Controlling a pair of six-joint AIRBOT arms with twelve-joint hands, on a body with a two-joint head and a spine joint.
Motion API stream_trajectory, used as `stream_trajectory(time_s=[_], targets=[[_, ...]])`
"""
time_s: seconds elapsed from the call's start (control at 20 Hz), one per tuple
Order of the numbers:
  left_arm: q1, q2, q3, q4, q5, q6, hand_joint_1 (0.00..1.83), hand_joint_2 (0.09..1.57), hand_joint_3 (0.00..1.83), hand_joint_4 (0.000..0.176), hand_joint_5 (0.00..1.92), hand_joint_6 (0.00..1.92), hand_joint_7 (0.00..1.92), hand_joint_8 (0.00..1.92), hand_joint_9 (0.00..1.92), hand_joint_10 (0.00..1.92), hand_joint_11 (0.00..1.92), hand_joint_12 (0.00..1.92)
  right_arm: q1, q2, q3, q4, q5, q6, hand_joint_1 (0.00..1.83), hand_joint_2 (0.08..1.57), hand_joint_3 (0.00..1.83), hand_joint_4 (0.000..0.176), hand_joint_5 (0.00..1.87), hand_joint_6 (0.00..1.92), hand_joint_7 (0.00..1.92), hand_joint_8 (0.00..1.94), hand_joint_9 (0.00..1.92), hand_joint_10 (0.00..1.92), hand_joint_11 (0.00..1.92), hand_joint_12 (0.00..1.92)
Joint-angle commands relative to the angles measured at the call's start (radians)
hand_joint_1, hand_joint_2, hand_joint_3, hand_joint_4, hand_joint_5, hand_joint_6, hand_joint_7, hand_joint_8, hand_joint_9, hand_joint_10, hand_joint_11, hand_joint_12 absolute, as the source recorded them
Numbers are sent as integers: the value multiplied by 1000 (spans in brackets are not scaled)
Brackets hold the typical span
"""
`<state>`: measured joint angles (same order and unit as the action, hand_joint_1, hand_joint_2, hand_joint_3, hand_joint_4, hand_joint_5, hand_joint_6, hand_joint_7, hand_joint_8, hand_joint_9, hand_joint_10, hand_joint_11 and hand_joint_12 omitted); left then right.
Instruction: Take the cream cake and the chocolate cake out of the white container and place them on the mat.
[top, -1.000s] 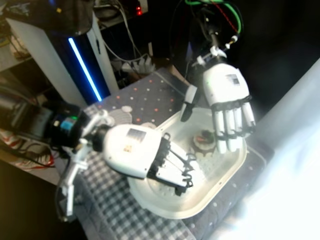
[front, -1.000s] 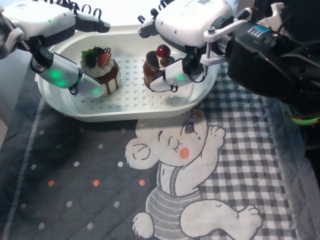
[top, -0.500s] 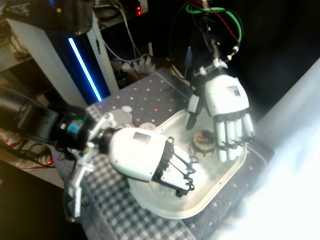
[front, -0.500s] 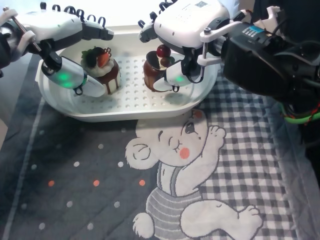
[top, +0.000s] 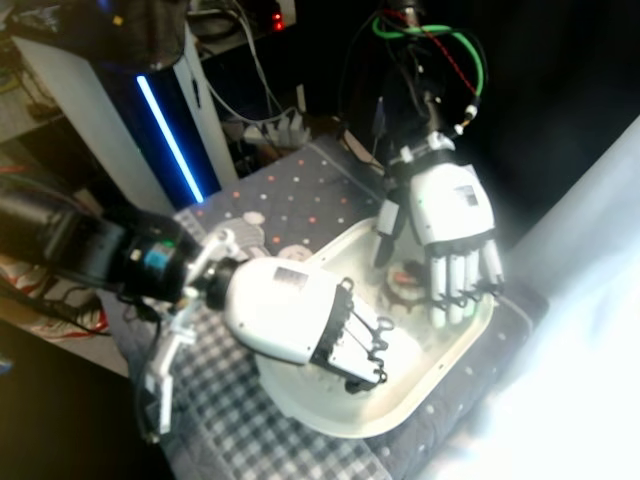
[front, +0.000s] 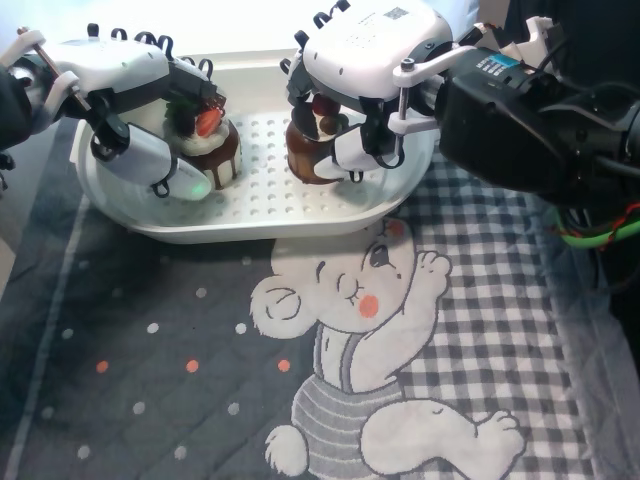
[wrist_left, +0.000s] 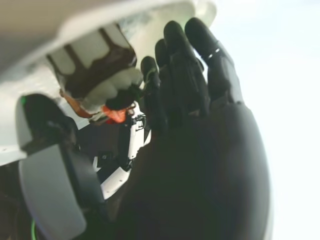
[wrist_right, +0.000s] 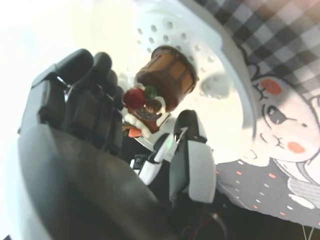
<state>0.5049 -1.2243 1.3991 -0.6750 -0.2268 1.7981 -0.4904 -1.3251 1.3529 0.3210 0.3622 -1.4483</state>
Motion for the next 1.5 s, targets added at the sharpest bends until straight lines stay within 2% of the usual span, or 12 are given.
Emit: stream_trajectory(time_s=[0.0,0.05,0.1,0.15,0.25,0.65,0.8,1.05,1.15,1.2,1.35,1.45], targets=[[-2,-4,7,6,-68,1,823,1000,17,0,562,26,544,20,535,61,0,1291,14,-2,2,-13,111,-4,1015,959,1,0,842,15,970,37,704,757,420,1530],[0,-6,8,6,-68,1,900,1070,14,0,633,29,619,25,605,84,68,1329,14,-3,2,-13,111,-4,1050,999,2,0,920,30,1035,61,747,843,485,1568],[1,-6,8,5,-68,1,962,1137,6,0,735,23,787,54,738,258,229,1419,14,-4,2,-13,111,-4,1136,1135,0,0,966,786,1093,75,802,837,568,1525],[3,-7,8,5,-69,1,1235,1185,0,0,819,30,794,1040,799,486,345,1515,14,-4,2,-13,111,-4,1204,1112,12,0,1016,936,942,861,835,814,550,1561],[3,-8,8,5,-73,1,1334,1236,0,0,723,1157,737,1358,717,1527,510,1502,14,-4,2,-13,111,-4,1204,1158,4,0,959,1011,846,1227,827,966,576,1629],[4,-9,5,5,-100,-7,1333,1238,0,0,689,1381,707,1308,736,1512,524,1414,14,-3,-5,-13,124,-4,1219,1148,1,0,938,944,916,1235,892,1035,689,1632],[6,7,-2,137,-145,-212,1335,1232,0,0,712,1256,737,1323,721,1561,491,1482,14,-1,-41,-13,172,-4,1222,1142,0,0,969,899,913,1238,887,1083,673,1653],[5,88,-108,255,-274,-320,1333,1233,1,0,658,1380,768,1285,724,1508,509,1483,14,80,-138,-66,268,-4,1162,1162,4,0,895,1062,967,1504,956,1761,937,1913],[2,126,-168,298,-322,-320,1152,1249,0,0,679,1392,794,1331,716,1018,471,1494,14,141,-195,-87,318,-4,1147,1157,0,0,900,1108,1160,1861,1258,1915,1331,1921],[4,146,-196,316,-343,-320,1145,1248,0,4,686,1382,791,1338,725,982,479,1496,14,169,-219,-96,337,-4,1148,1159,0,0,894,1116,1062,1483,1120,1698,1104,1887],[37,225,-297,355,-424,-321,1334,1229,0,0,694,1283,767,1332,716,1533,526,1564,14,253,-307,-124,411,-4,1152,1154,1,0,902,1107,1137,1639,1245,1868,1290,1921],[72,279,-365,376,-478,-321,1336,1224,0,0,726,1251,761,1325,722,1531,542,1575,1,301,-364,-142,457,-4,1247,1161,0,0,825,1028,992,1247,989,1319,871,1733]])
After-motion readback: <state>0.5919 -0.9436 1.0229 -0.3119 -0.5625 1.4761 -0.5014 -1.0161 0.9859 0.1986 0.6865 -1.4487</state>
